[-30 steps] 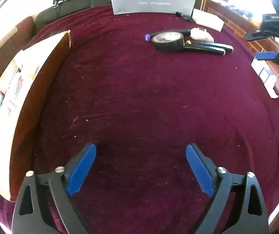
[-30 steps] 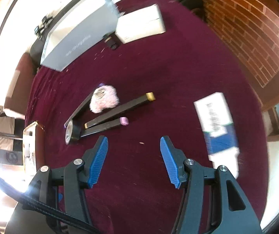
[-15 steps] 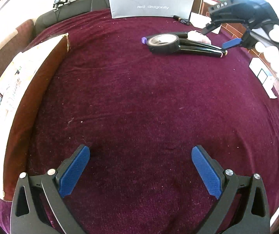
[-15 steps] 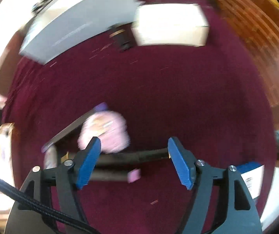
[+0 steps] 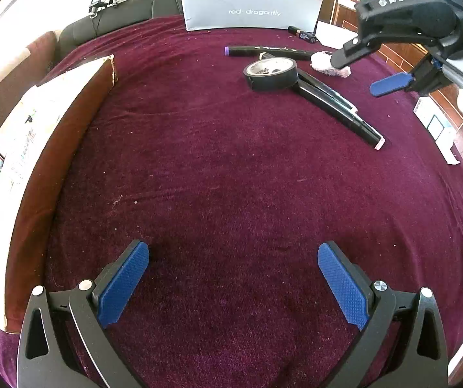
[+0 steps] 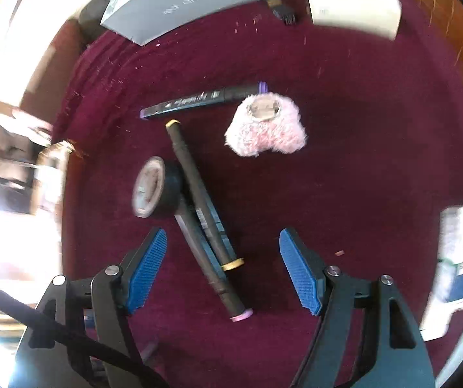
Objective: Organize objects
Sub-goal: 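Move the right gripper to the black tape roll and grasp it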
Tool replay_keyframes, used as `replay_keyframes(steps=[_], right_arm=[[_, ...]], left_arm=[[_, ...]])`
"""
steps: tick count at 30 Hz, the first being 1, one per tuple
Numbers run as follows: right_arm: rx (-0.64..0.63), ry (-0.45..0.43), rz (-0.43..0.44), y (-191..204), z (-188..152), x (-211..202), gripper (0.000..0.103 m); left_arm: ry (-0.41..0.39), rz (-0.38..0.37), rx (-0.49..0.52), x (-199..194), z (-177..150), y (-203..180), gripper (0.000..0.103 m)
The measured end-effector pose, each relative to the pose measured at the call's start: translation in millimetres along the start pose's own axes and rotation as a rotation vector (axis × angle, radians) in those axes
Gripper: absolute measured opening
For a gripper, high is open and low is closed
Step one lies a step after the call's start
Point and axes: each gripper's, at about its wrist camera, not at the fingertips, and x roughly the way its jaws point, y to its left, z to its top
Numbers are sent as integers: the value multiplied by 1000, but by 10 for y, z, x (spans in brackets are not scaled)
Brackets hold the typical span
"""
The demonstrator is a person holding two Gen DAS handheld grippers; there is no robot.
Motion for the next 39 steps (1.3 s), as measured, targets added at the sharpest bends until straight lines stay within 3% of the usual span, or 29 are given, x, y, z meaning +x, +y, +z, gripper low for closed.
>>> replay_keyframes(steps=[5,7,10,13,16,18,22,25,30,33,34,36,39], right_arm=[[-118,-53,-121,250,36,33,50],[-135,-33,-105,301,40,63,46],[-93,-7,-32,273,-27,40,46],[-14,36,160,207,-84,82,47],[-16,45,87,204,-68,229,47],[28,114,153,202,-83,360,50],[31,165,281,300,-124,335,52],[-3,76,159,373,-60,195,52],[40,17,-6,401,97,211,50],[4,-3,-139,507,195,321,20],[3,-9,-169,497,214,330,18],[29,-9,-157,419,207,283,17],[65,-18,-128,247,112,78,13]], left_arm=[[0,-2,-1,-3,2,4,101],[-1,-4,-1,-2,4,5,101],[-4,-9,-4,1,16,12,101],[-9,-19,-12,1,29,27,101],[-5,-10,-5,9,29,38,101],[-7,-15,-8,-6,10,62,101],[-14,-33,-20,-22,-33,105,101],[-14,-31,-19,-24,-40,109,101],[-16,-37,-22,-18,-42,124,101],[-16,-54,-27,0,-3,159,101],[-6,-61,-19,7,16,169,101],[47,-96,-30,-5,85,226,100],[27,-147,-150,-88,222,465,100]])
